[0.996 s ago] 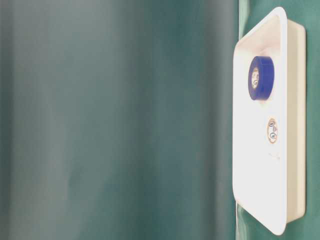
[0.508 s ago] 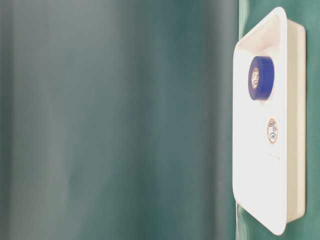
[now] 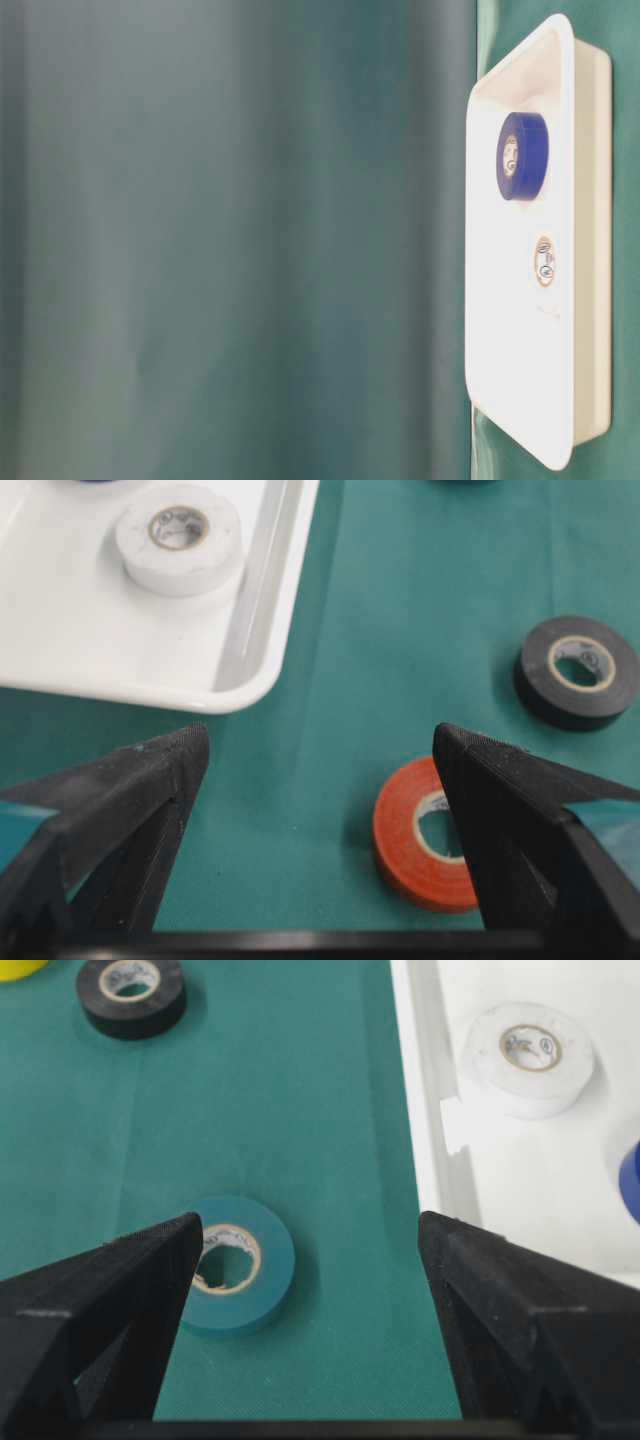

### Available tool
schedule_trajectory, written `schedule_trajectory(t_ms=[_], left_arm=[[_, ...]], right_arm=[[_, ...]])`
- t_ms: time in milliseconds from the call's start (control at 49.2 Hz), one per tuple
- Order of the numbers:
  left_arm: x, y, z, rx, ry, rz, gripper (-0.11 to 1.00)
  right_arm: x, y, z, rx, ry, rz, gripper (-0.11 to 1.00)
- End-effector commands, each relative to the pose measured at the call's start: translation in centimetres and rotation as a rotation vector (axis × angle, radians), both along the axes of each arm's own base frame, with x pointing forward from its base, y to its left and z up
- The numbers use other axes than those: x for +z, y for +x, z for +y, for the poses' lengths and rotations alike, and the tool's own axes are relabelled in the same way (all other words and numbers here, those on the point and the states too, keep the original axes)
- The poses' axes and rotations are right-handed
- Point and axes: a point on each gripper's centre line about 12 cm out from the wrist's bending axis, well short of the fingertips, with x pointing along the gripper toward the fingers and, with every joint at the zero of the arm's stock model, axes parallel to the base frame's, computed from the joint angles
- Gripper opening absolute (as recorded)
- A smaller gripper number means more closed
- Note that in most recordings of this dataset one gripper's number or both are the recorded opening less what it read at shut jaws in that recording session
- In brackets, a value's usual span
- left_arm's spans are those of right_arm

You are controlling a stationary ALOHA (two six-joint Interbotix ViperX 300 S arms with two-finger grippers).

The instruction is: Pick up the tape from a random location and place it into the white case.

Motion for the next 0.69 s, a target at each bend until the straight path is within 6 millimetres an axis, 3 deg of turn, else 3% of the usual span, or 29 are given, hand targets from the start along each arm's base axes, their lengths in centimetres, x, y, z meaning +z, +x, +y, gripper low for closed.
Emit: schedule_trajectory(t_ms=[0,203,447,671], left_arm=[[0.4,0.3,0.1,0.004,-0.001,-0.014,0.95],[0.6,0.4,0.0,-0.003,0.0,-0.029,0.95],[1.3,0.8,-2.0,-0.11,0.0,-0.086,0.95],[1.4,0.8,-2.0,-0.115,0.001,-0.097,0.95]], right_arm=[[0.5,0.3,0.0,0.0,0.003,-0.015,0.83],[0.5,0.3,0.0,0.001,0.002,-0.015,0.83],[0.5,0.3,0.0,0.001,0.002,-0.017,0.83],[0.6,0.3,0.0,0.001,0.002,-0.018,0.83]])
